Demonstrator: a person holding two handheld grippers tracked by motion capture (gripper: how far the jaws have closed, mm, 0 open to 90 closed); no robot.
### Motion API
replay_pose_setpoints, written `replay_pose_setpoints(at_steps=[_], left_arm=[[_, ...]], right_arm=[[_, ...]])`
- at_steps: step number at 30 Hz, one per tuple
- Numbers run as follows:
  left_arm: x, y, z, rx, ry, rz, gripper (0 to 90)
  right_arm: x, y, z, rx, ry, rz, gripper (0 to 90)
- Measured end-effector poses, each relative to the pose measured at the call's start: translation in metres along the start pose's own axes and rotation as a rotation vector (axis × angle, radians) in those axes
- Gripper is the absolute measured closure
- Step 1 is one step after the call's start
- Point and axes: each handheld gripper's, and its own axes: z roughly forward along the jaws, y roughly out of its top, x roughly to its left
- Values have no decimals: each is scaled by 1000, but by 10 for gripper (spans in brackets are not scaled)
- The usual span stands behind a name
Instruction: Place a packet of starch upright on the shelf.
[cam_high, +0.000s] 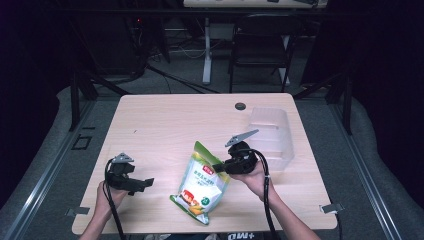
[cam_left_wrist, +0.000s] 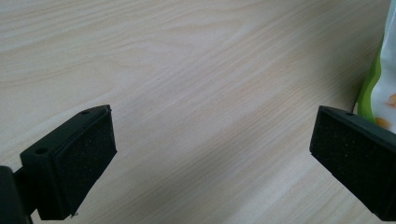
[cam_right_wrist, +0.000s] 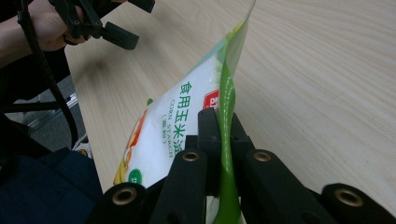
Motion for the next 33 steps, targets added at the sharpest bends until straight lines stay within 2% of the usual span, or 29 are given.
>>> replay_pose_setpoints(at_steps=[8, 24, 27, 33], left_arm=[[0, 1, 0, 8, -1, 4, 4], [-1, 1, 0, 1, 3, 8, 4], [-1, 2, -1, -6, 5, 6, 4], [-2, 2, -1, -6, 4, 12, 4]], right_arm=[[8, 5, -6, 5, -11, -37, 897], [19, 14, -15, -7, -22, -79, 900], [20, 16, -15, 6, -48, -92, 900], [23, 21, -19, 14, -47, -106, 900]])
